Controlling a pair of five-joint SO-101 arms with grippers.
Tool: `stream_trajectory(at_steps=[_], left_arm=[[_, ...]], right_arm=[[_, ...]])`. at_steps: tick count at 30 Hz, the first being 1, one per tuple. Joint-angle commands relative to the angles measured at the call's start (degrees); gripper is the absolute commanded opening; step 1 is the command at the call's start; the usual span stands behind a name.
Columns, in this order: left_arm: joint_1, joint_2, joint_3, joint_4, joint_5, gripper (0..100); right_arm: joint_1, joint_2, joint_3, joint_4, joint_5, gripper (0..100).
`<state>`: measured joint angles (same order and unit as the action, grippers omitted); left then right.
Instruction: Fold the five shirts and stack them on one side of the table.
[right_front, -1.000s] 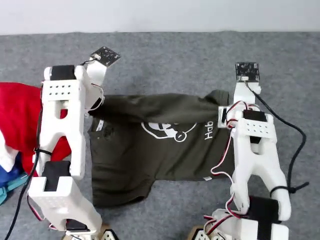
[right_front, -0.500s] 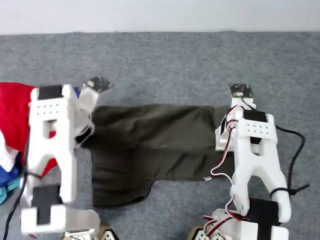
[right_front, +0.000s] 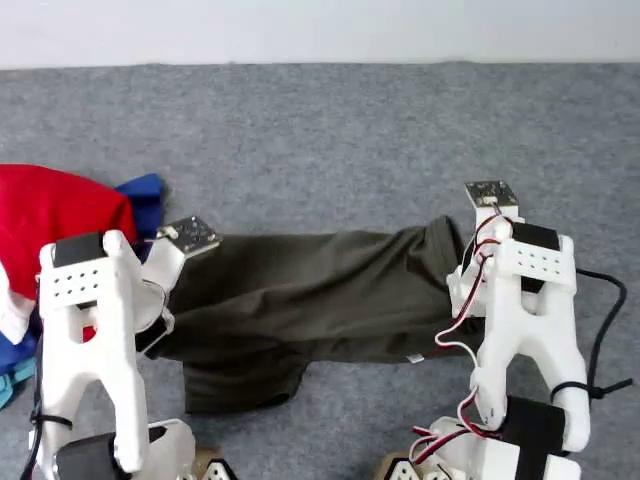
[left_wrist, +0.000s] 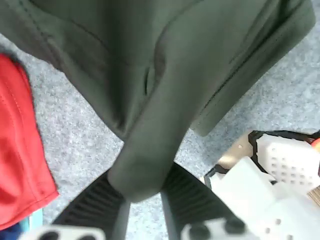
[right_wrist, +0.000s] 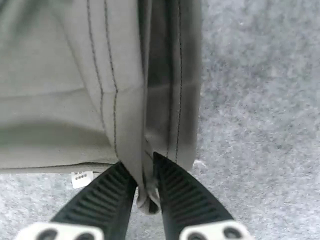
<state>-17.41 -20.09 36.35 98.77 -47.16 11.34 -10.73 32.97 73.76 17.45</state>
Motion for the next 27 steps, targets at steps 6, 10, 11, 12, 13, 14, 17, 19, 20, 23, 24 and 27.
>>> stream_trajectory(at_steps=[6,10,11,12,13,14,17,19,20,23,24,27], left_arm=[[-0.53,-2.02,-0.40,-2.64,0.09,4],[-0.53,-2.29,-2.59,-7.03,6.33,4],[-0.53,-2.29,-3.74,-8.53,8.09,4],[-0.44,-2.29,-5.23,-9.85,9.93,4],[-0.35,-2.20,-6.73,-11.43,11.87,4],[-0.26,-2.02,-8.22,-13.01,13.54,4],[-0.09,-1.85,-12.35,-16.53,17.05,4],[0.00,-1.76,-14.02,-17.23,17.85,4],[0.00,-1.76,-14.37,-17.23,17.85,4],[1.76,-1.76,-13.85,-15.91,17.58,4],[2.99,-1.67,-13.32,-15.21,17.49,4],[7.47,-1.67,-10.68,-14.33,15.82,4]], right_arm=[[0.84,-2.24,-3.87,2.42,0.79,0.9],[0.75,-3.21,-4.48,1.45,0.44,0.9],[0.75,-3.56,-5.01,0.66,0.44,0.9],[0.66,-3.91,-5.89,-0.13,0.35,0.9],[0.66,-4.18,-6.95,-1.01,0.35,0.9],[0.66,-4.35,-8.09,-1.98,0.35,0.9],[0.66,-4.09,-11.87,-4.26,0.35,0.9],[0.66,-4.00,-14.24,-4.70,0.35,0.9],[0.66,-4.00,-15.03,-5.14,0.35,0.9],[-0.31,-4.00,-15.65,-6.11,0.35,0.9],[-0.66,-4.00,-15.47,-6.11,0.35,0.9],[-1.98,-3.91,-15.03,-5.93,0.35,0.9]])
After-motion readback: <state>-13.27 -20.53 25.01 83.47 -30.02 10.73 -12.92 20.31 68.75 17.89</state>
